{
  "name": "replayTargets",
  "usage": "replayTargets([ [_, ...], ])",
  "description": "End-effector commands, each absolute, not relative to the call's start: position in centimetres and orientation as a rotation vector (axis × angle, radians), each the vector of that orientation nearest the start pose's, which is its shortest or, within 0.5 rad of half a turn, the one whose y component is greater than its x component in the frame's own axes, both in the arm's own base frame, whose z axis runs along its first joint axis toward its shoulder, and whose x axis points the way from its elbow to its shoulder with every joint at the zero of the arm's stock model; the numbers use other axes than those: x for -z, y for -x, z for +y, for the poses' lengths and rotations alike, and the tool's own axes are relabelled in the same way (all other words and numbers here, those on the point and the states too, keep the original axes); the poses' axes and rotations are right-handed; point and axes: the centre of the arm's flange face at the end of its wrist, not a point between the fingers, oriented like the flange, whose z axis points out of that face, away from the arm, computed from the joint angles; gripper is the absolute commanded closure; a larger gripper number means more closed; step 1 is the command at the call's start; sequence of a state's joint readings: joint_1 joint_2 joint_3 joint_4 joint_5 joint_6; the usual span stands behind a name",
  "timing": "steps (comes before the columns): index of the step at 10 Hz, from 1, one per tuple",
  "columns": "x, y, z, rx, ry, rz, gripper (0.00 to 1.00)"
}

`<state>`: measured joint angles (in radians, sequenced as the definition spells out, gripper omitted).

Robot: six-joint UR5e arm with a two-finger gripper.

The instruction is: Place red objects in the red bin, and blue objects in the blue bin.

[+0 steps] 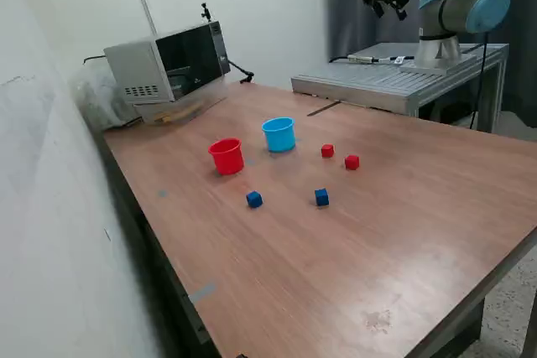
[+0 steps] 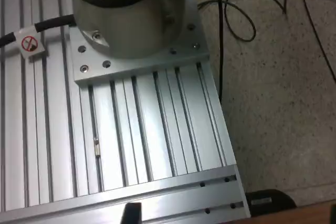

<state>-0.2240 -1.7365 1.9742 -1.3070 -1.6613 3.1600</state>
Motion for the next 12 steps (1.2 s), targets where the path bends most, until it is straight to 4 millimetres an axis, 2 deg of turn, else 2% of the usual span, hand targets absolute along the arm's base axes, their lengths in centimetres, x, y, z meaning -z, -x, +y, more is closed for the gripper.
replayTargets([
  [1, -35.4, 36.9, -4.8, 0.462, 1.712, 2.115, 0.00],
  [6, -35.4, 37.3, -4.8, 0.449, 1.723, 2.129, 0.00],
  [7, -35.4, 38.5, -4.5, 0.384, 1.756, 2.169, 0.00],
  [8, -36.1, 39.5, -5.4, 0.298, 1.818, 2.187, 0.00],
  [9, -36.8, 41.8, -7.1, 0.220, 1.901, 2.176, 0.00],
  [10, -37.4, 43.5, -7.9, 0.169, 1.985, 2.152, 0.00],
  [12, -36.5, 47.1, -8.6, 0.100, 2.208, 2.024, 0.00],
])
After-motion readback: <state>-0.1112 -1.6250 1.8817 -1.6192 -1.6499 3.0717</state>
